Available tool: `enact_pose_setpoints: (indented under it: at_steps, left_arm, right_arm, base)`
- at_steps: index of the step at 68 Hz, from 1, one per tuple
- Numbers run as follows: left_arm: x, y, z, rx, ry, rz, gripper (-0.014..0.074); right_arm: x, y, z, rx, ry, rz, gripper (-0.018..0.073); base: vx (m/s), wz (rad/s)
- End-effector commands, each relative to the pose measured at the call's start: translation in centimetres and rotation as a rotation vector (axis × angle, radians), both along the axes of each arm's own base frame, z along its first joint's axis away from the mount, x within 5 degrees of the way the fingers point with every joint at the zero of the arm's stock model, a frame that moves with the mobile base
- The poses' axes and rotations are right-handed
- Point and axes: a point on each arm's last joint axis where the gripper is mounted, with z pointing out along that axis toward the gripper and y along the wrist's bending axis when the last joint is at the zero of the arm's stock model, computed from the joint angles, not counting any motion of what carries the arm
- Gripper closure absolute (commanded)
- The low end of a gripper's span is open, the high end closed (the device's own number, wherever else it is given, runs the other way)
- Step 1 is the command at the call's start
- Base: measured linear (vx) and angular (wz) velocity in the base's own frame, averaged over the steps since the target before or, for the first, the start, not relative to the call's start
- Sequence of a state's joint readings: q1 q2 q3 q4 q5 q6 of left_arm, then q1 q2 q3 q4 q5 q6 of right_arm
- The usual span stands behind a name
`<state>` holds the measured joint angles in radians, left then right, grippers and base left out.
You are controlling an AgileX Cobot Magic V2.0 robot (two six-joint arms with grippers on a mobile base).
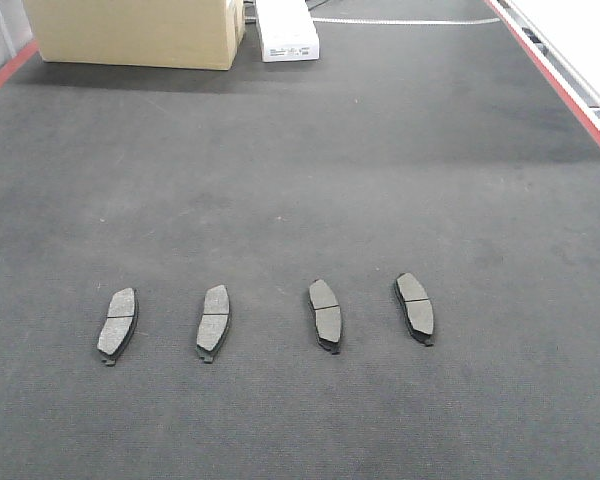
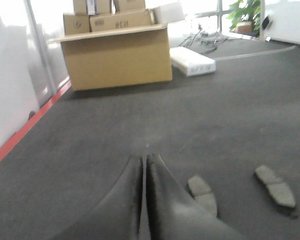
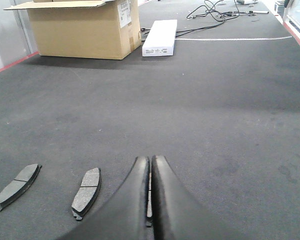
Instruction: Move and align brake pads A on conveyor
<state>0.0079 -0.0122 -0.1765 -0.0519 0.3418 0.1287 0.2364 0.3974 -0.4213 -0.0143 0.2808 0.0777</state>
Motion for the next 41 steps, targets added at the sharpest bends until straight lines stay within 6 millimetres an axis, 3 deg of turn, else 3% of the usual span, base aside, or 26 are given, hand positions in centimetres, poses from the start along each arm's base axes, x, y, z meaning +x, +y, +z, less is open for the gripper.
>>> enact_pose_setpoints:
  at_steps: [1,22,41]
  left_arm:
    - [0.0,0.1,0.5,0.009,-0.101,0.024,0.0603]
    - [1.2,0.3,-3.8,0.007,-0.095,0.037,0.0603]
    - [1.2,0.3,-3.9,0.007,-0.087,0.037,0.0603]
  right_arm:
    - [0.1,-0.1,1.6,0.001,-0.095,-0.005,0.0569]
    - [0.1,-0.1,1.6,0.001,-0.095,-0.005,0.0569]
    - [0.1,-0.1,1.6,0.001,-0.095,-0.005,0.0569]
  base:
    - [0.0,0.0]
    - [0.0,0.0]
    - [0.0,0.0]
